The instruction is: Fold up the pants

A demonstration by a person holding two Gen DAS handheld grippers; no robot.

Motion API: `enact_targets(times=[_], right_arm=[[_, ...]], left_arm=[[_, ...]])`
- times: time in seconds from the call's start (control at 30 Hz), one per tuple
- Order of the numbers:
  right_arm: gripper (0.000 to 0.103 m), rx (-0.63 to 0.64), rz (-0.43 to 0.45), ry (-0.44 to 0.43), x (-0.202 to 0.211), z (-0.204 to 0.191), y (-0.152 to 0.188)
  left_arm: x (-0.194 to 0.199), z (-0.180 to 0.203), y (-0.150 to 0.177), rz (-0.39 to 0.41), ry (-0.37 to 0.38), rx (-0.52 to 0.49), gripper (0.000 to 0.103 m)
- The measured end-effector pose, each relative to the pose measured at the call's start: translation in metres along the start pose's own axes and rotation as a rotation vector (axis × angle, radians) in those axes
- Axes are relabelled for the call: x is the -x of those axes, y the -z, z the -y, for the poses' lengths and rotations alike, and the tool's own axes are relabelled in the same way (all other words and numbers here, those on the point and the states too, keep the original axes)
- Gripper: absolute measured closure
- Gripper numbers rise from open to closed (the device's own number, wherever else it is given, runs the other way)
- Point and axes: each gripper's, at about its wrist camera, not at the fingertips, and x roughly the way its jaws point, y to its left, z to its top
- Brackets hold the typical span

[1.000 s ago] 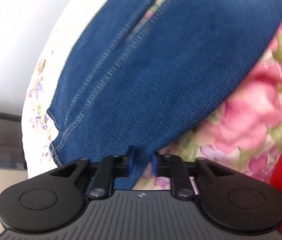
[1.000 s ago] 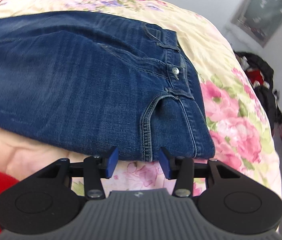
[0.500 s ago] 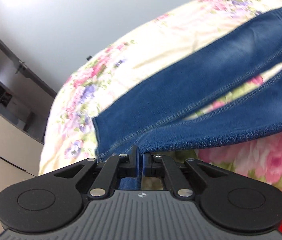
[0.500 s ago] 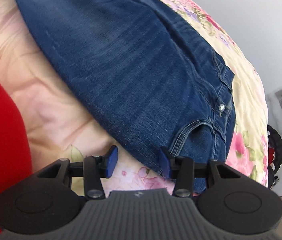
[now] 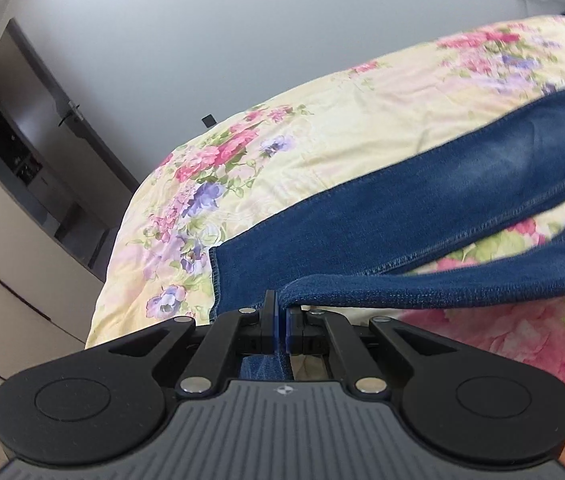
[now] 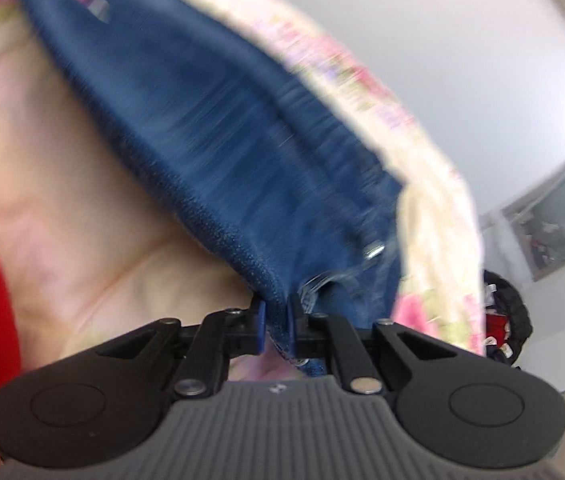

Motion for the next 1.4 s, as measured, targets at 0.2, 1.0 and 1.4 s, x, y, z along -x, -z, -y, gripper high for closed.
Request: enact_targets(times=[0.2, 1.0, 1.4], right_arm=[[0.101, -0.065, 0.09, 0.051, 0.02, 0.067, -0.066], [0.101, -0.061, -0.199, 0.06, -0.35, 0.076, -0.215], [0.053, -0.181, -0.169, 0.158, -0.306, 0.066, -0.222]], left_arm=[[0.007, -0.031, -0.025, 0.012, 0.011, 0.098, 0.1], [-0.296, 0.034, -0.139, -0.249, -0.047, -0.108, 0.1], [-0.25, -0.004, -0.125, -0.108, 0.096, 0.003, 0.034]])
